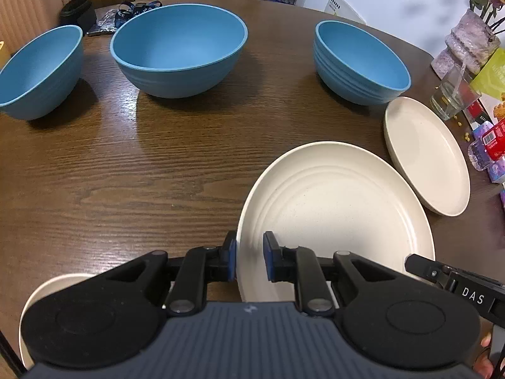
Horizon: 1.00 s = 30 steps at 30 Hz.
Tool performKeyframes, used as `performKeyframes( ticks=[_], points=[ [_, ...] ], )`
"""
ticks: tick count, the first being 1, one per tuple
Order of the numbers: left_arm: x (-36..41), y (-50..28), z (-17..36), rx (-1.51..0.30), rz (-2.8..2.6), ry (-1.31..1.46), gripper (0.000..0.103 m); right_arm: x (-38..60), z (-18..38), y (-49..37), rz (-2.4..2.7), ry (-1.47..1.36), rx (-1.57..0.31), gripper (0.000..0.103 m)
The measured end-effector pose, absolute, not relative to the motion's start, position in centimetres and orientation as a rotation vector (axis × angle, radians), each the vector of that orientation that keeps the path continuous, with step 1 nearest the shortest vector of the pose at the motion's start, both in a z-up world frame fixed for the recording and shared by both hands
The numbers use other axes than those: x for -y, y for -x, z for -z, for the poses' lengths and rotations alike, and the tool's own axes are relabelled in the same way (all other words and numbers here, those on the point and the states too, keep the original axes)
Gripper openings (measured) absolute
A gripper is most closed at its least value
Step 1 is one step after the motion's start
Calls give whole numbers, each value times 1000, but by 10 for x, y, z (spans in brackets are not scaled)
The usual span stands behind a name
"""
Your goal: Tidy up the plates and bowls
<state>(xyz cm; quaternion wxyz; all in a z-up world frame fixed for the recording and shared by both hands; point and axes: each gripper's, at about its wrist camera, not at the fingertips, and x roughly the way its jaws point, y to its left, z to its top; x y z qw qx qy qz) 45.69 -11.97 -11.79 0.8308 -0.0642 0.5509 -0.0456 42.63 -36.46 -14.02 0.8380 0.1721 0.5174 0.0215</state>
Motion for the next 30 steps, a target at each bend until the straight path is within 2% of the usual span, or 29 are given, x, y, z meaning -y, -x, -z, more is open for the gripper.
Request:
performKeyframes(
  ticks=[30],
  points=[
    [129, -365, 84, -1075, 5, 202, 18, 376, 110, -372, -164, -285, -1036, 11]
  ],
)
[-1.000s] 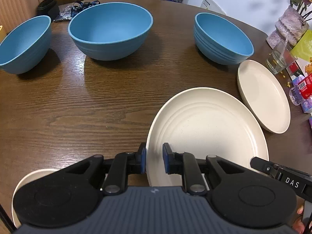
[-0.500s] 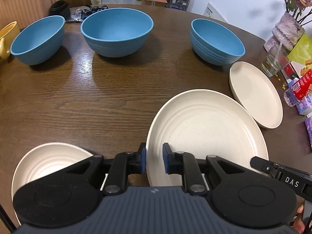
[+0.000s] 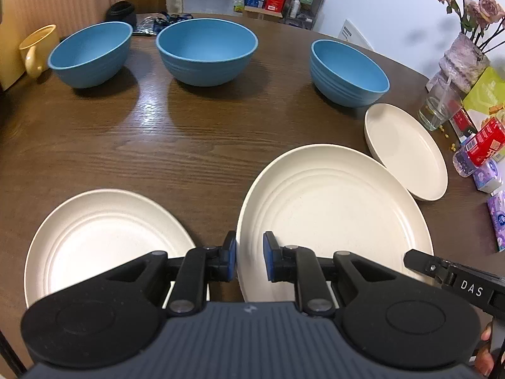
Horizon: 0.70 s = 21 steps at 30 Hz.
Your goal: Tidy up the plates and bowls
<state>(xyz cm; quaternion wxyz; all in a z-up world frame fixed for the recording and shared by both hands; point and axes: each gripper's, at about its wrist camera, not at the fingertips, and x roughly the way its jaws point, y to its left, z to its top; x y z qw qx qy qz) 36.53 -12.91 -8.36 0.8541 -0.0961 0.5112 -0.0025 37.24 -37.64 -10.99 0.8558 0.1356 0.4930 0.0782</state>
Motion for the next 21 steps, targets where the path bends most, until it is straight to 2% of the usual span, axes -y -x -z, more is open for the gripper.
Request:
performKeyframes(
  ticks=[21],
  points=[
    [99, -297, 71, -1028, -133, 273, 18, 347, 97, -340, -312, -214, -1020, 11]
  ],
)
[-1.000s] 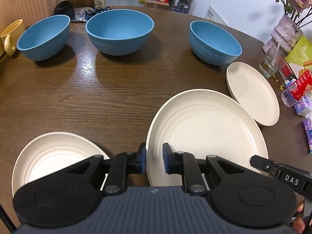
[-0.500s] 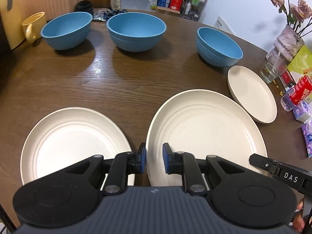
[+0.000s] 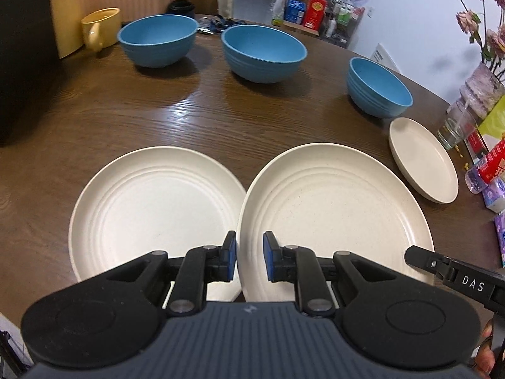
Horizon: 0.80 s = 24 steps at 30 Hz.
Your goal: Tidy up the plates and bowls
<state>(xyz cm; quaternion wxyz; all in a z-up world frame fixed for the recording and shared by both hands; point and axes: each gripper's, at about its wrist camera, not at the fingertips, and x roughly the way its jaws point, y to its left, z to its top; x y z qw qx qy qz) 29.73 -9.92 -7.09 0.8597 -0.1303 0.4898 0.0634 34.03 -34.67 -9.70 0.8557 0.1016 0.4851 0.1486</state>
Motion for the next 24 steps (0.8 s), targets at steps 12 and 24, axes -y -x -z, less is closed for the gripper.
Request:
performKeyframes(
  ticks=[12, 24],
  points=[
    [70, -281, 67, -999, -152, 291, 18, 317, 91, -334, -345, -192, -1003, 11],
    [15, -274, 74, -1027, -170, 283, 18, 258, 99, -323, -352, -175, -1035, 11]
  ],
)
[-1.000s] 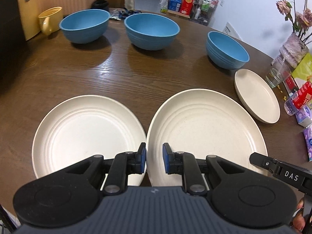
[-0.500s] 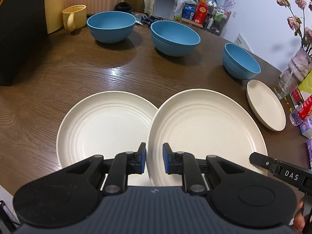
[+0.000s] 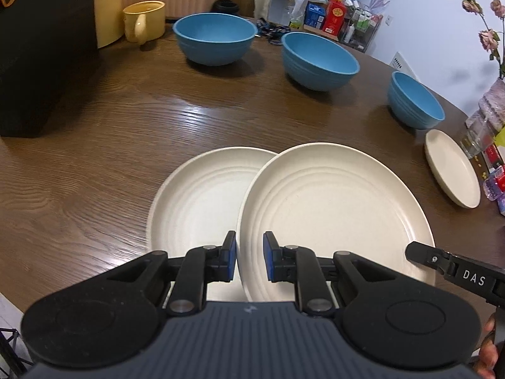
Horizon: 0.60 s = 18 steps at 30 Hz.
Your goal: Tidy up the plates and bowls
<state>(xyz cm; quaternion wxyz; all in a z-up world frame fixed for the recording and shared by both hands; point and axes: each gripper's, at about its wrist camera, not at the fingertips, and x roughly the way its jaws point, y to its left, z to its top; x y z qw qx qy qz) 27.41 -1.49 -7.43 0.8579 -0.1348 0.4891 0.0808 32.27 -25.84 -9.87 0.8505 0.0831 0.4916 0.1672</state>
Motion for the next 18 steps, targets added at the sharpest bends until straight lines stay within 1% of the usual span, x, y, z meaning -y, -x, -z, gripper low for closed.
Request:
performKeyframes(
  ticks=[18],
  points=[
    [-44, -284, 87, -1062, -154, 211, 18, 192, 105, -322, -326, -152, -1048, 10]
  ],
)
